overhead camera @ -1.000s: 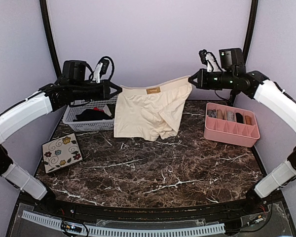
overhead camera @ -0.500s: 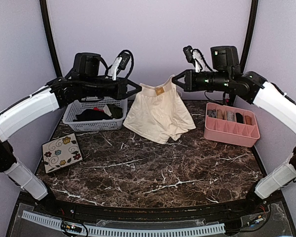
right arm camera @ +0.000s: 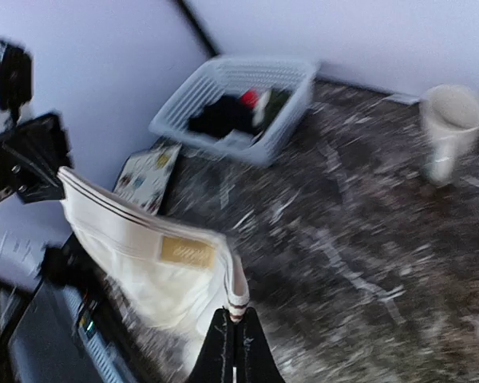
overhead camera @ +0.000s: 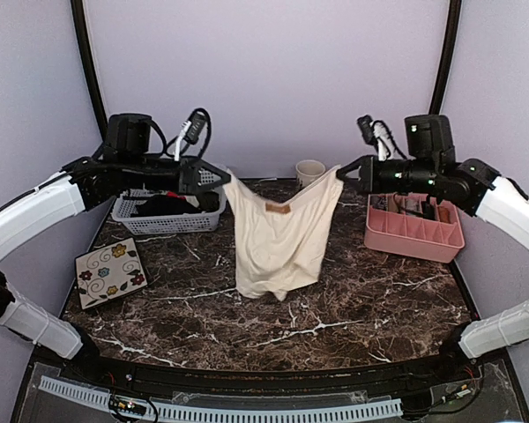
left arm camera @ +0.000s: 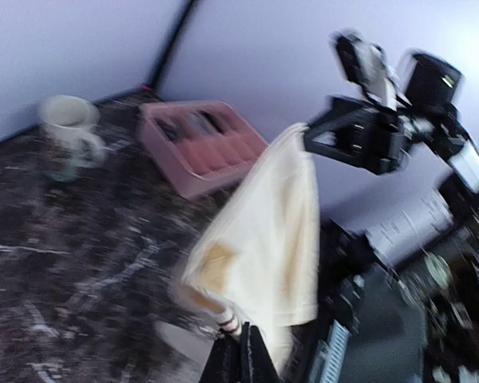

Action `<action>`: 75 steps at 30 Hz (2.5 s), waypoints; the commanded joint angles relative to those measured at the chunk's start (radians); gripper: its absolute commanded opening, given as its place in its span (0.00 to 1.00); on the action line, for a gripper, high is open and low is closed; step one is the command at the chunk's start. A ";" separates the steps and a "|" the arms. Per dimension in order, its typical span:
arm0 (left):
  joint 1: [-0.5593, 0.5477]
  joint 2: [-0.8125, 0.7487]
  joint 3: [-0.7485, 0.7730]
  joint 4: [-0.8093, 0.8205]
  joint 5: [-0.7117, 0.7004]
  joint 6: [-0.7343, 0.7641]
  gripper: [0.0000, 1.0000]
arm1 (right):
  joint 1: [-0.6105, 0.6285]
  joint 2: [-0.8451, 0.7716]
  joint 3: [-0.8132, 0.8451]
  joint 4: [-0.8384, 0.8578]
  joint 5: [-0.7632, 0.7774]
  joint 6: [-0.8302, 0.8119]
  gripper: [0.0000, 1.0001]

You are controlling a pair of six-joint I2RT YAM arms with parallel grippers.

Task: Roll the underwear
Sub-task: Flatten out the underwear at the center of the board, then adjust the underwear at the center of the board.

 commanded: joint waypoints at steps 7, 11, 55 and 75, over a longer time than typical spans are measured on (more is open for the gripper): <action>0.040 0.117 0.236 -0.211 -0.167 0.193 0.00 | -0.093 0.057 0.108 0.053 0.043 -0.073 0.00; -0.004 -0.050 -0.007 -0.064 -0.133 0.151 0.00 | -0.046 -0.089 -0.087 0.107 0.060 -0.022 0.00; 0.132 0.239 0.020 -0.233 -0.711 0.063 0.58 | -0.172 0.197 -0.198 -0.050 0.397 0.144 0.62; -0.180 0.048 -0.403 -0.091 -0.161 0.058 0.39 | 0.100 0.171 -0.385 0.180 -0.237 0.025 0.38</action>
